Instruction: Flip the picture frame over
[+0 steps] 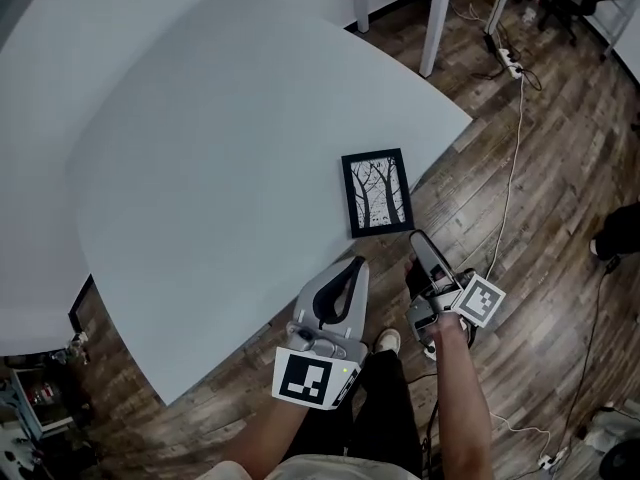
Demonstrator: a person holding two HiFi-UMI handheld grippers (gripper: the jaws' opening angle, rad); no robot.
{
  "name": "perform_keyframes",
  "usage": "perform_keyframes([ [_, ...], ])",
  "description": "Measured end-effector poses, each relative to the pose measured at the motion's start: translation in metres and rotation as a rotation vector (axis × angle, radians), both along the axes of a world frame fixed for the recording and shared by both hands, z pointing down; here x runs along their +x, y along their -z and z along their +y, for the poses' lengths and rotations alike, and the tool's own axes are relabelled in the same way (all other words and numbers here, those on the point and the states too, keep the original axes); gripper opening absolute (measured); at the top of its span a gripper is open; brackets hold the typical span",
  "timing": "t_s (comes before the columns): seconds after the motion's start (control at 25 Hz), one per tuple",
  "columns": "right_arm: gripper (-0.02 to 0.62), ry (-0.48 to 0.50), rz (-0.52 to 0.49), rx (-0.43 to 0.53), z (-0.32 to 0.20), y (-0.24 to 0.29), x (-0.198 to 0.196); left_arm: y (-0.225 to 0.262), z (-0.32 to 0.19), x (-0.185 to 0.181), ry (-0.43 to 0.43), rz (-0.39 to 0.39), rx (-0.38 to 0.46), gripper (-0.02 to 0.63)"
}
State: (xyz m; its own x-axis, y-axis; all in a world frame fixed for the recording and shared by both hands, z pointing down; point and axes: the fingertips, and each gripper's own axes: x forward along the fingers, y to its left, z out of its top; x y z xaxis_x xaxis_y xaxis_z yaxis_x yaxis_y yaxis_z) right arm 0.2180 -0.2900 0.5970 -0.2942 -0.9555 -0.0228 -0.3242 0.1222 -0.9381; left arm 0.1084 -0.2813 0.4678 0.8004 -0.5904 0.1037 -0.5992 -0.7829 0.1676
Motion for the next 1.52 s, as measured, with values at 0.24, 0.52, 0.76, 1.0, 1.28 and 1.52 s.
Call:
perform_keyframes([
  [0.24,0.201,-0.038,-0.068,0.065,-0.01,0.0,0.004,-0.012,0.0,-0.003,0.021,-0.01,-0.019,0.002],
  [0.52,0.107,-0.052,-0.081,0.074,-0.02,0.0,0.01,-0.018,-0.003,-0.001,0.037,-0.02,-0.039,0.002],
  [0.76,0.097,-0.086,-0.134,0.079,-0.014,0.004,0.006,-0.016,0.001,-0.009,0.038,-0.017,-0.056,0.002],
  [1.0,0.091,-0.103,-0.139,0.089,-0.015,0.001,0.009,-0.023,-0.003,-0.012,0.045,-0.007,-0.061,0.002],
  [1.28,0.087,-0.141,-0.14,0.107,-0.012,0.02,0.015,-0.014,-0.005,-0.019,0.052,0.004,-0.053,0.002],
  [1.52,0.087,-0.155,-0.008,0.147,-0.012,0.051,0.017,-0.012,-0.003,-0.036,0.058,0.023,-0.04,0.002],
])
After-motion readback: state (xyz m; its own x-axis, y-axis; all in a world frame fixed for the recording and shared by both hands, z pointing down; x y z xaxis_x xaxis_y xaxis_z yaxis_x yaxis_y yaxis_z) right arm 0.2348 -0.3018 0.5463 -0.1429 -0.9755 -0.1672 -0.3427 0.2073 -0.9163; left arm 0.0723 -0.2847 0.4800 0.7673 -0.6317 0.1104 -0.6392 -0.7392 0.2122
